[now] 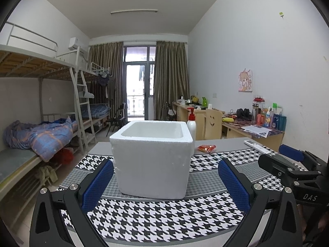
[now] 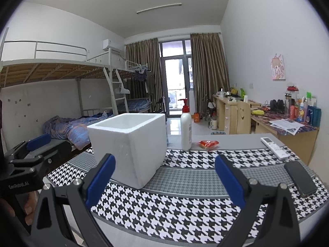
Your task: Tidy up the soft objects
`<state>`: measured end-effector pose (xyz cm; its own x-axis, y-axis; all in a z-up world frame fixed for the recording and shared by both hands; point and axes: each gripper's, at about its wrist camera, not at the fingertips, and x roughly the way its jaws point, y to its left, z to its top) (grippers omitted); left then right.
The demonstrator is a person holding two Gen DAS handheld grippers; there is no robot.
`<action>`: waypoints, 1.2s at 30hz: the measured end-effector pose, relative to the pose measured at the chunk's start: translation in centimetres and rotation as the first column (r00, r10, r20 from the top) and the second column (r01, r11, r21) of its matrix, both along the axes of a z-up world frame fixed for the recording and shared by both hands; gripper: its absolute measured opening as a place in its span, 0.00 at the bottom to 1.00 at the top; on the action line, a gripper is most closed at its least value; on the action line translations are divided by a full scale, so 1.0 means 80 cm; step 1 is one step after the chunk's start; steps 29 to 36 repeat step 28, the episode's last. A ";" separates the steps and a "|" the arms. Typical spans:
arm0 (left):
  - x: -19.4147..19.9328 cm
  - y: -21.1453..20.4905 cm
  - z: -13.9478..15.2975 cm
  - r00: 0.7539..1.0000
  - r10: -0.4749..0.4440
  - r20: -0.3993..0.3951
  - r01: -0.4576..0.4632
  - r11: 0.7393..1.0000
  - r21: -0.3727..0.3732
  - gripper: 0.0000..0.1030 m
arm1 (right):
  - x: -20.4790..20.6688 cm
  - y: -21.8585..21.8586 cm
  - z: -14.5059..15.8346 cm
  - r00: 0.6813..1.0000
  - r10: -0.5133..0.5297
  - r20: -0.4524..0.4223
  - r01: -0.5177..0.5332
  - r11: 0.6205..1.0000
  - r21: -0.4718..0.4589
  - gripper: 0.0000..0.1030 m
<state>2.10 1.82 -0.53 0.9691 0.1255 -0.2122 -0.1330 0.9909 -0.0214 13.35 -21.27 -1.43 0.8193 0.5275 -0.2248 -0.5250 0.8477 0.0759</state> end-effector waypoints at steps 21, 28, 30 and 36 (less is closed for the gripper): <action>0.003 0.003 0.000 1.000 0.010 -0.020 -0.010 1.000 -0.006 0.99 | 0.001 -0.002 -0.001 1.000 -0.014 0.006 0.014 1.000 0.001 0.96; 0.005 0.003 -0.002 1.000 0.006 -0.020 -0.006 1.000 -0.002 0.99 | 0.001 0.000 -0.003 1.000 -0.006 0.004 0.006 1.000 -0.004 0.96; 0.005 0.003 -0.002 1.000 0.006 -0.020 -0.006 1.000 -0.002 0.99 | 0.001 0.000 -0.003 1.000 -0.006 0.004 0.006 1.000 -0.004 0.96; 0.005 0.003 -0.002 1.000 0.006 -0.020 -0.006 1.000 -0.002 0.99 | 0.001 0.000 -0.003 1.000 -0.006 0.004 0.006 1.000 -0.004 0.96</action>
